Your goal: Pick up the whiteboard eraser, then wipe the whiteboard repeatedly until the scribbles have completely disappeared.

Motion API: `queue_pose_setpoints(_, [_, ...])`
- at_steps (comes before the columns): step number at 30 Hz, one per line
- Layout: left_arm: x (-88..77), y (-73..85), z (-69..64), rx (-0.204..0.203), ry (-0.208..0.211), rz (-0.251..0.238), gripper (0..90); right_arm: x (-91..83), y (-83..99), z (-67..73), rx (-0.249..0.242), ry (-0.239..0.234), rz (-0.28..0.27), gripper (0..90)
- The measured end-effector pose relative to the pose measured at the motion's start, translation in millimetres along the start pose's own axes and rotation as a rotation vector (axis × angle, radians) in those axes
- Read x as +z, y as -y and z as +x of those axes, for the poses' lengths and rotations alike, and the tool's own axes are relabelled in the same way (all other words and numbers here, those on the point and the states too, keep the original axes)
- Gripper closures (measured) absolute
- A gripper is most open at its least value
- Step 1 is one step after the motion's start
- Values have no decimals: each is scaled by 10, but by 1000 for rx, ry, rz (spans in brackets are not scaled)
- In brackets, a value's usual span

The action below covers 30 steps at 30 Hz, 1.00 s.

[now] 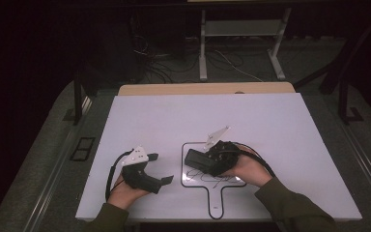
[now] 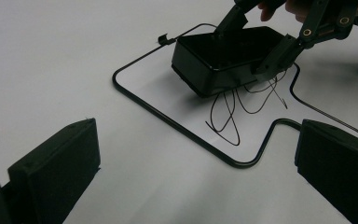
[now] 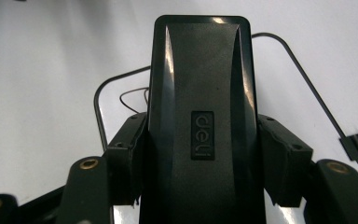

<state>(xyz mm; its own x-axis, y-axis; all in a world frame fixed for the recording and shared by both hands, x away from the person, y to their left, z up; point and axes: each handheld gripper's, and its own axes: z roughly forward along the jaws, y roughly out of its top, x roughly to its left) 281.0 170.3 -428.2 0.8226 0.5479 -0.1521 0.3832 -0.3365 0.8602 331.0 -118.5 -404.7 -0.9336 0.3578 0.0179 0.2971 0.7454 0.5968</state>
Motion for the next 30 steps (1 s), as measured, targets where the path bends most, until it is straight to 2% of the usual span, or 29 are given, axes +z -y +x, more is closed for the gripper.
queue_pose_setpoints(9, [6,-24,-7,8,-1,-2,0,19,-33,32,-17,-6,4,386])
queue_pose_setpoints(20, [14,-25,-8,10,3,-2,0,114,-50,43,-28,-10,44,386])
queue_pose_setpoints(30, [16,-26,-4,10,9,0,0,208,-36,46,-50,18,91,386])
